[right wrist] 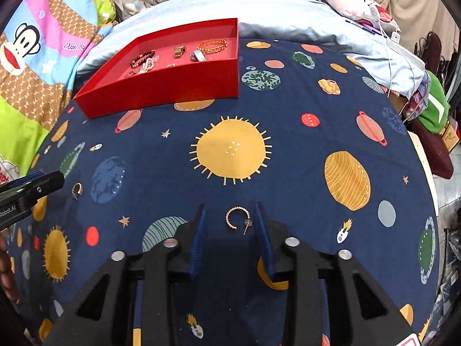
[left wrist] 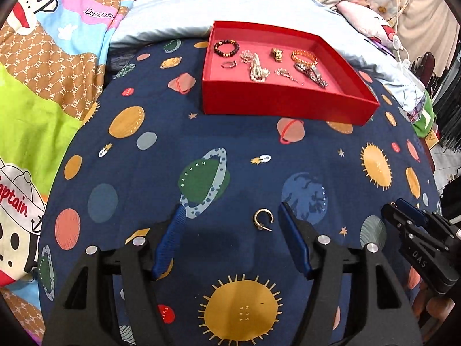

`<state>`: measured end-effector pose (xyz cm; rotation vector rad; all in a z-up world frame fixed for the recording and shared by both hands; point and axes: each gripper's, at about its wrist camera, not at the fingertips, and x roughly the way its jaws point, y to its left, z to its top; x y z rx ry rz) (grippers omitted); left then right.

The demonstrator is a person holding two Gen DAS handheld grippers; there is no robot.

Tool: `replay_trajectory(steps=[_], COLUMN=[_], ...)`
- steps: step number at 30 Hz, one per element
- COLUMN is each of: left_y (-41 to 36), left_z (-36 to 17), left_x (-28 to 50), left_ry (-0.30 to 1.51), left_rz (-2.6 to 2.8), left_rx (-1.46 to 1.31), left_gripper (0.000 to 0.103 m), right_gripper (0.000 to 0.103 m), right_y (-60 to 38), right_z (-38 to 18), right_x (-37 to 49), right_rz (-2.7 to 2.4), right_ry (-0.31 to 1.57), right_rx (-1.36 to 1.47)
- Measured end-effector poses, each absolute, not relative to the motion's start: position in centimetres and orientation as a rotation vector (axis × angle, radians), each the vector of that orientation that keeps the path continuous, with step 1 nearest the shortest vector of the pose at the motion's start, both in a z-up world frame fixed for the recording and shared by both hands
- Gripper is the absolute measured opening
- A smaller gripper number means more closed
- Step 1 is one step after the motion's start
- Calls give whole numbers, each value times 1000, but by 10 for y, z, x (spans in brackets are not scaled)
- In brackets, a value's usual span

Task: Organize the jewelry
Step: 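Grasp a silver hoop earring with the left tool while the right tool grasps another, then carry both hoop earrings into the red tray and release them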

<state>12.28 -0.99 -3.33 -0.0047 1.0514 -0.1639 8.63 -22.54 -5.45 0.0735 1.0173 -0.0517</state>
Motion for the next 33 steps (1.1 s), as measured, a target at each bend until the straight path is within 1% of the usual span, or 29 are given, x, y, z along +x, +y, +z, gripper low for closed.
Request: replay_trajectory(steps=[3,4,5,12,13,18,20,21,23,28,31,33], left_y=[-12,-12,-14,-20,-21,-28,-33,-34,-37,-40,-40,-39], left_z=[-37,-38,-40,-44,-45,-44,-45,-46,-49,-53,-53,-53], left_x=[124,124,124,121,121,119,118,118,117,115,116,116], left_ry=[1059,1061,1063,1055,1055,1047,1049,1053,1066,1075,1075,1076], left_rz=[-167,-168,-168,-185,-187,-216,-232,-238,-249,-248,-250,-254], left_rx=[-3,-3,0,30,32,48,65,67,70,78,78,78], left_gripper=[64,64,64,63,62,53,45,42,33,31,20,16], right_gripper=[23,19,17,16,16,16,16,16,16,16,16,16], right_y=[-224,-224,-225,-226,-226,-227,-227,-227,-227,-226,-225,-224], right_z=[-55,-55,-55,-53,-53,-49,-48,-47,-47,-47,-47,-46], right_x=[86,86,86,82,82,79,78,77,77,75,74,74], right_rz=[-56,-56,-55,-49,-47,-38,-37,-35,-32,-27,-23,-21], right_ry=[1012,1011,1011,1012,1013,1008,1007,1006,1007,1008,1009,1007], right_rx=[53,54,56,77,82,102,106,109,115,120,120,122])
